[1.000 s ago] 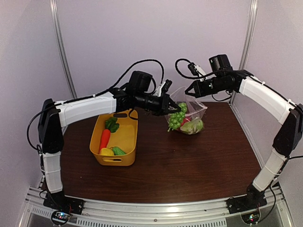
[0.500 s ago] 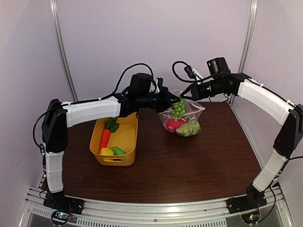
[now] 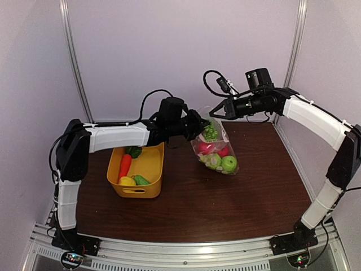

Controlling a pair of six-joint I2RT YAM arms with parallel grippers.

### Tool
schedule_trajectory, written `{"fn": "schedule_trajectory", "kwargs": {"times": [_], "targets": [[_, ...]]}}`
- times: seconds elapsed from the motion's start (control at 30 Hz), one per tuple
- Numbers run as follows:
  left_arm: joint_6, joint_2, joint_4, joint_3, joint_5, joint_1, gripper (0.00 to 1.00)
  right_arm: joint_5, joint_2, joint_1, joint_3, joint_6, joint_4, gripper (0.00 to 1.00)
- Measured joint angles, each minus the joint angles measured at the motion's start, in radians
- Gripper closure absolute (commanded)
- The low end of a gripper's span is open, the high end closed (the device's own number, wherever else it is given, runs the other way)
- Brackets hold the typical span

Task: Place the food in the zip-top bag and seal the zipper
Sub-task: Place the fake fruit in the zipper food storage bag.

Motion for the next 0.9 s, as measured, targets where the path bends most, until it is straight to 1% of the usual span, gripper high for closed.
{"fn": "schedule_trajectory", "kwargs": {"times": [0.13, 0.17, 0.23, 0.3, 0.4, 0.57, 0.7, 0.77, 0.83, 0.9], "targets": [[-0.021, 0.002, 0.009, 0.000, -0.012, 0.000, 0.71, -0.007, 0.000, 0.000, 0.000, 0.008, 0.006, 1.00], [-0.027, 0.002, 0.014, 0.000, -0.015, 0.000, 0.66, -0.007, 0.000, 0.000, 0.000, 0.009, 0.006, 1.00], [-0.039, 0.002, 0.029, 0.000, -0.018, 0.000, 0.59, -0.007, 0.001, 0.000, 0.000, 0.010, 0.007, 1.00], [-0.043, 0.002, 0.043, 0.000, -0.014, 0.001, 0.54, -0.007, 0.002, 0.000, 0.000, 0.010, 0.010, 1.00], [-0.034, 0.001, 0.052, 0.002, -0.002, 0.001, 0.51, -0.006, 0.002, -0.002, 0.000, 0.008, 0.010, 1.00], [0.026, -0.017, 0.040, 0.002, 0.009, 0.001, 0.50, 0.015, 0.003, -0.026, 0.000, 0.000, 0.006, 1.00], [0.111, -0.073, 0.012, 0.002, 0.050, 0.001, 0.55, 0.068, 0.007, -0.070, 0.001, -0.011, 0.004, 1.00], [0.163, -0.105, 0.002, 0.002, 0.091, 0.001, 0.55, 0.093, 0.014, -0.099, 0.009, -0.021, -0.007, 1.00], [0.230, -0.137, -0.017, 0.003, 0.134, 0.001, 0.53, 0.126, 0.029, -0.137, 0.031, -0.031, -0.023, 1.00], [0.313, -0.174, -0.076, 0.005, 0.153, 0.001, 0.50, 0.157, 0.041, -0.175, 0.055, -0.043, -0.039, 1.00]]}}
